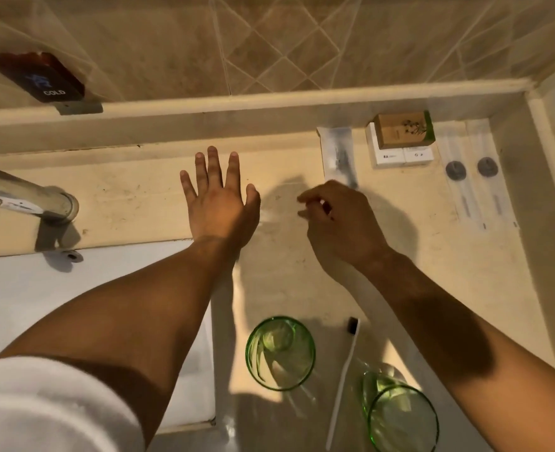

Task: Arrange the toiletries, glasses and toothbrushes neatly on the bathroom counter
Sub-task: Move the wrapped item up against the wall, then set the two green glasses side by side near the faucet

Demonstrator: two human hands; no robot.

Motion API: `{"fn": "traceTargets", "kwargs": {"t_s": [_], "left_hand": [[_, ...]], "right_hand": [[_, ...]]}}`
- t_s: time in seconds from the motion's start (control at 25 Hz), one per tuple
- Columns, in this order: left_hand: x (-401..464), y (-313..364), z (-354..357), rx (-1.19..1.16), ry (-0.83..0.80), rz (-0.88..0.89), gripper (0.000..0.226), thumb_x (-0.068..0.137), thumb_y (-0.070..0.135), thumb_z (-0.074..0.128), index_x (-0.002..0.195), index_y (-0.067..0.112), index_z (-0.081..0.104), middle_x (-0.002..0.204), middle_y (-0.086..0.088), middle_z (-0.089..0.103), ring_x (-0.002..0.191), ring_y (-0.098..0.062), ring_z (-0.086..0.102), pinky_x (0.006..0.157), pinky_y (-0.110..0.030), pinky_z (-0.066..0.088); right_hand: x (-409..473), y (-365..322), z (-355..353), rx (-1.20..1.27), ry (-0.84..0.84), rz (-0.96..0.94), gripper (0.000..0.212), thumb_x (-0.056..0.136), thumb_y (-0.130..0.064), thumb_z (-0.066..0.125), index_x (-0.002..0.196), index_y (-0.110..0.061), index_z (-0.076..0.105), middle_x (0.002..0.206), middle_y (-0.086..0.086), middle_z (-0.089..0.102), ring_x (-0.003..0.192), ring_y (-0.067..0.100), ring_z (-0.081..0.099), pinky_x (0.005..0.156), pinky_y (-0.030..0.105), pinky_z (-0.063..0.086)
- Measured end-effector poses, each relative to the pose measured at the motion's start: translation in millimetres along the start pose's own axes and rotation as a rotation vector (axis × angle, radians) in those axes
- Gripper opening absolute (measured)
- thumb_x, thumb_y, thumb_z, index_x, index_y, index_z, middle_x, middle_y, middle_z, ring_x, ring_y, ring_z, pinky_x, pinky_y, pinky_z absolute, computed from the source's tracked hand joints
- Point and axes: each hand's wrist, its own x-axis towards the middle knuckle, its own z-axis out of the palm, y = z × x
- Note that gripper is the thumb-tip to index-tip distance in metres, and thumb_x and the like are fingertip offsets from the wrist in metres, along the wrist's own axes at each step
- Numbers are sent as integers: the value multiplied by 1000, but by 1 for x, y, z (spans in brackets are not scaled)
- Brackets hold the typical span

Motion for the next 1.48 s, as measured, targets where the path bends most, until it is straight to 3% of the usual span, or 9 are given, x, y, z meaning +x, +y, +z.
{"fn": "traceTargets", "kwargs": {"t_s": [0.08,0.24,0.32,0.44,0.64,1.0,1.16,1.36,1.48], "left_hand": [[-3,-1,-2,0,-8,-8,72,99,55,18,166,30,9,174,-7,-4,160,-26,-11,126,-56,-7],[-5,2,-8,10,-56,19,73,101,56,17,166,26,6,174,-10,-7,159,-29,-13,126,-58,-7],[-5,0,-11,16,-76,20,72,102,56,15,166,25,3,174,-11,-8,159,-31,-14,125,-58,-8],[-5,0,-12,23,-94,26,72,103,55,13,166,24,1,173,-12,-10,159,-32,-15,125,-59,-9],[-5,3,-15,17,-101,22,71,104,54,14,166,24,1,173,-12,-10,159,-31,-15,125,-58,-9],[-3,-3,-17,28,-148,59,73,104,62,8,166,26,-6,172,-11,-18,157,-29,-22,124,-59,-13],[1,-40,-23,-2,-103,23,77,102,64,9,166,24,-3,173,-11,-13,158,-27,-17,125,-57,-12],[10,-76,-23,36,-53,12,78,101,63,12,166,23,2,174,-10,-7,160,-27,-12,126,-56,-8],[11,-77,-14,28,7,11,77,100,63,16,166,24,8,174,-9,-1,160,-26,-8,127,-55,-5]], "right_hand": [[-28,-6,-6,104,-288,-10,29,96,-4,55,112,-21,71,105,-5,70,93,3,69,90,32,57],[-66,-9,-18,-50,-743,-152,72,83,2,61,140,-41,52,127,-14,56,106,-4,50,76,7,39],[-73,-5,-22,-119,-942,-174,90,79,-8,73,146,-52,34,139,-19,43,113,2,42,78,11,37],[-83,-1,-18,-131,-1005,-239,100,70,-31,87,147,-54,26,145,-21,38,120,6,39,95,22,40],[-93,1,1,20,-915,-359,97,61,-39,95,142,-39,42,124,-36,46,120,-12,44,95,1,34],[-83,8,-1,204,-787,-178,92,62,-34,95,137,-44,43,127,-28,56,120,1,56,91,15,51],[-46,1,-16,264,-452,-101,92,59,-50,92,137,-38,45,127,-26,58,116,-3,59,96,26,56],[21,-9,-13,251,-36,-50,93,65,-34,94,142,-19,44,128,-7,62,111,5,59,84,3,46],[50,-14,-3,221,87,-41,90,65,-26,95,141,-14,48,123,-6,63,108,9,60,80,0,43]]}}
